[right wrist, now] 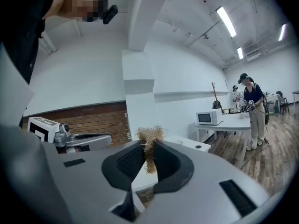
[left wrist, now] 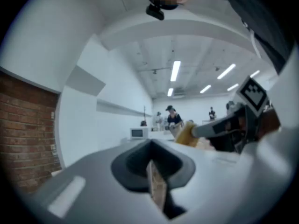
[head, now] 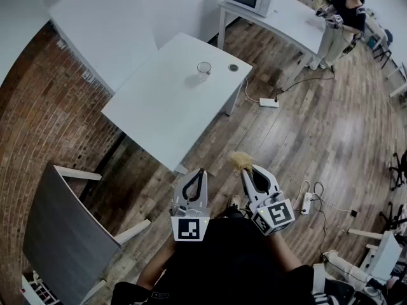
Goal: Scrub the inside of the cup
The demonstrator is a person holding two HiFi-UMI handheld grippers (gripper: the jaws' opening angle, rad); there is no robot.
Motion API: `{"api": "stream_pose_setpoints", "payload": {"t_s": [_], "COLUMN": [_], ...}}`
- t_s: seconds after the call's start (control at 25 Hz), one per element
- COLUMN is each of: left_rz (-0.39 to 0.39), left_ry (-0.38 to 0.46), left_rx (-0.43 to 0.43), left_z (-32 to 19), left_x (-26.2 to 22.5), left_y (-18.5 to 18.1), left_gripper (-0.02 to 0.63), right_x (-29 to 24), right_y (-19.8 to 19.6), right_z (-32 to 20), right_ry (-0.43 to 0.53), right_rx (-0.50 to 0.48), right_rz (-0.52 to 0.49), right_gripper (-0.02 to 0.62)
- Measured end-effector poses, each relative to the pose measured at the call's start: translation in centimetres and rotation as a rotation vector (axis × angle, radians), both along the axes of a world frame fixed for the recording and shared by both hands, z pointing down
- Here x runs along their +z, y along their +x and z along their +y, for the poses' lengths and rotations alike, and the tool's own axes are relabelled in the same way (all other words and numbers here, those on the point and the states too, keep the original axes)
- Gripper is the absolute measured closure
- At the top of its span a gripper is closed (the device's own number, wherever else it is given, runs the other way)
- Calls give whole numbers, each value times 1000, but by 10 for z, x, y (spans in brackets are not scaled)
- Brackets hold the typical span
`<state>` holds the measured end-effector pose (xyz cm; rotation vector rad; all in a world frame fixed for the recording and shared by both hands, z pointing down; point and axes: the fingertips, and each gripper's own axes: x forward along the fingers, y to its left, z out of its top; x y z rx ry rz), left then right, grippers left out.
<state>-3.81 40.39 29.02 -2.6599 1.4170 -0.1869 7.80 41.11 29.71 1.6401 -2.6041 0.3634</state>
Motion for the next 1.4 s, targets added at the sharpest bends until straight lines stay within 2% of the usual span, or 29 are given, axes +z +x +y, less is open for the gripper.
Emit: {"api": "stream_pose_setpoints", "payload": {"t_s": [0.16,0.28,0.44,0.56,0.68,0.84,0.96,1.04,1.16,1.28,1.4], "left_rz": [18,90,10,41,1,17,21,-13,78,76,76], "left_ry": [13,-22,7,-12,4,-21,-46,12,-46,-37,-62], "left_rx": [-6,-35,-9,-26,-13,-22,-49,-54,-132,-165,-182], "left_z": [-4,-7,-8,-9,-9,-14,-21,-29,-37,-41,-39], "left_x": [-3,-3,1,3,4,11,14,6,11,12,17], "left_y": [1,2,9,13,23,40,55,69,81,96,114], "left_gripper": [602,602,601,603,602,602,603,602,602,601,601], "right_x": [0,-1,2,1,-1,-2,2,5,7,10,17], "right_y": [1,3,6,10,17,32,50,63,80,96,112], "right_z": [-3,-6,-9,-9,-8,-10,-13,-15,-20,-31,-45], "right_ry": [1,1,-2,-4,2,4,-2,-7,-4,6,-7], "right_rx": [-3,-6,-14,-19,-26,-40,-61,-88,-131,-172,-189], "right_rz": [0,1,2,-3,-14,-7,-7,-7,-10,-8,-6], "right_gripper": [551,551,551,551,551,551,551,551,551,551,551]}}
